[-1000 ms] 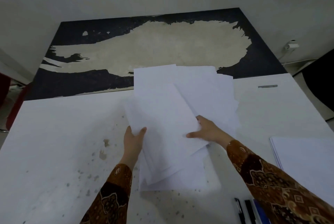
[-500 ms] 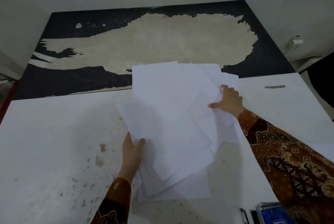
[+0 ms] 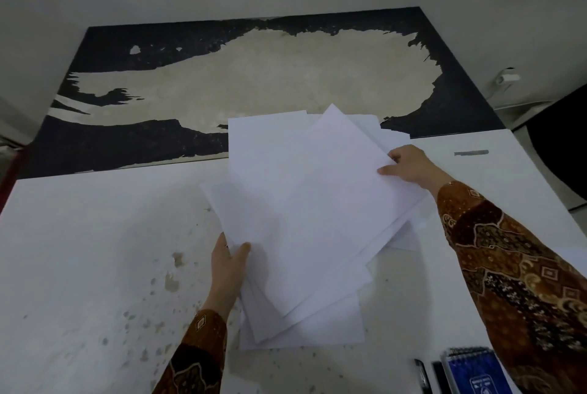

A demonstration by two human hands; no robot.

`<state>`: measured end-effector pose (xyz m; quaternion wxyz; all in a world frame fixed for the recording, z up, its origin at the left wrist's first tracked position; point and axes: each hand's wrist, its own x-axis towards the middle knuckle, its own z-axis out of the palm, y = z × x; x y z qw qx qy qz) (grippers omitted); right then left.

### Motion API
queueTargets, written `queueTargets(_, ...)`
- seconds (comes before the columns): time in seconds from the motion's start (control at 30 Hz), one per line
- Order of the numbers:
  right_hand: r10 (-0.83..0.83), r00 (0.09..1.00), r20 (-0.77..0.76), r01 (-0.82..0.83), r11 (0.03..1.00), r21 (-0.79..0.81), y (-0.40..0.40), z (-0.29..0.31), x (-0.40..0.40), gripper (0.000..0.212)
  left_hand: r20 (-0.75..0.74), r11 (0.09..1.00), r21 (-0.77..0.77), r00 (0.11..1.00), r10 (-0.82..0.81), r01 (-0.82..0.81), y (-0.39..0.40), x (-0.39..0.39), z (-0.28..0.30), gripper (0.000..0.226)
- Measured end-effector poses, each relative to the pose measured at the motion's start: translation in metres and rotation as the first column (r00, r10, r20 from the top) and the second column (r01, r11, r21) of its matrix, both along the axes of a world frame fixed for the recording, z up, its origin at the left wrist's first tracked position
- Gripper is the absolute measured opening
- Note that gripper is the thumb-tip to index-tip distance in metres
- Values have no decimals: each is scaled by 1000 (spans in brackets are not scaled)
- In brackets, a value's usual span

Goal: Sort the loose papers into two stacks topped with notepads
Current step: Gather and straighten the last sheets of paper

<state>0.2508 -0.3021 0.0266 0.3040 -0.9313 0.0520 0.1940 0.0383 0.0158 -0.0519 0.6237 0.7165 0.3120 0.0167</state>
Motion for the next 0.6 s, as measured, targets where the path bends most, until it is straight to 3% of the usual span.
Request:
queueTargets(0.07, -25, 991, 130, 26, 1000, -9, -5, 10, 0, 18, -10, 1000, -2, 1000, 0, 0, 0, -1, 1, 43)
queueTargets(0.17, -228, 938, 261, 188, 968, 169, -13, 28, 0, 8, -23, 1000, -6, 1000, 2, -2, 1, -2, 3, 44)
queueTargets(0.27, -439, 835, 332, 327, 880, 344, -18, 40, -6, 10, -26, 999, -33, 1000, 11, -12, 0, -3, 6, 45)
queueTargets(0.37, -620, 725, 301, 424, 745, 514, -21, 36, -18, 9, -31, 998, -55, 999, 10, -11, 0, -5, 8, 43)
queueTargets(0.6, -411, 906, 97, 293, 778, 555, 15, -4, -69, 13, -41, 993, -108, 998, 42, -46, -2, -4, 15, 37)
